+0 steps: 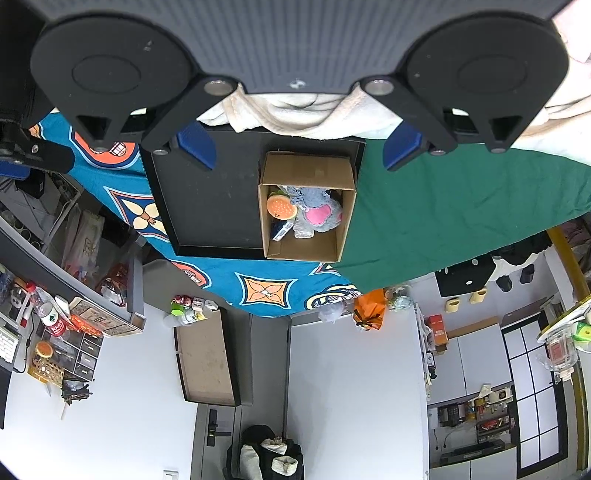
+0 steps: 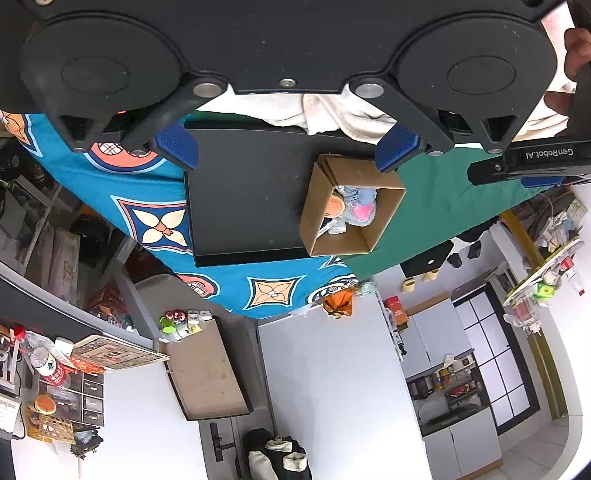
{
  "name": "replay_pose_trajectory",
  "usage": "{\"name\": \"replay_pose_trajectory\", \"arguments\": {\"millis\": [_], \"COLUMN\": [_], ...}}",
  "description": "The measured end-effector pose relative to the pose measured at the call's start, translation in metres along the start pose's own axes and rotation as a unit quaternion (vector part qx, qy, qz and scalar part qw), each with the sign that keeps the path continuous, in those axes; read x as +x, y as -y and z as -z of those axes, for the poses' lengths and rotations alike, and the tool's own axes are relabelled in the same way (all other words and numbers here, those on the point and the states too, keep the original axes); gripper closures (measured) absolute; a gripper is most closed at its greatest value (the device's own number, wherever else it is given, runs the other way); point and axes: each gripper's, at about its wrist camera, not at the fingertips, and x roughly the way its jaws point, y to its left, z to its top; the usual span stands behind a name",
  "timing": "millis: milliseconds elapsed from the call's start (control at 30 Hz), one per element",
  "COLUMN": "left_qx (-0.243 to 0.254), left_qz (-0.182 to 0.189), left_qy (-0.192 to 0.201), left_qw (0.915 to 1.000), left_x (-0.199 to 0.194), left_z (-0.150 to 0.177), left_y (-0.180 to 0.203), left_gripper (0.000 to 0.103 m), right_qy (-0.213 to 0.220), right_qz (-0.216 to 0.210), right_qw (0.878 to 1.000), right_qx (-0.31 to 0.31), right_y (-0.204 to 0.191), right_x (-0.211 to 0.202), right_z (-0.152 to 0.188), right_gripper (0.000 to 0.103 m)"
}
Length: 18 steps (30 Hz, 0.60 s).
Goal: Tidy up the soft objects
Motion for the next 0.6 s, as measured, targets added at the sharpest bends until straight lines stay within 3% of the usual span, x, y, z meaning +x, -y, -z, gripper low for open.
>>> {"name": "replay_pose_trajectory", "arguments": {"millis": [600], "left_qx": [-0.001], "left_qz": [0.000], "left_qy": [-0.001], "left_qw": [1.0000], "left_x": [0.0000], "left_z": [0.0004], "left_y": [-0.0004], "left_gripper": [0.007], "right_qy": [-0.003], "right_qz": [0.007], "right_qw": [1.000], "right_qx": [-0.002], "right_y": [-0.0015], "right_x": [0.0018], "right_z": [-0.0004], "right_gripper": [0.000]}}
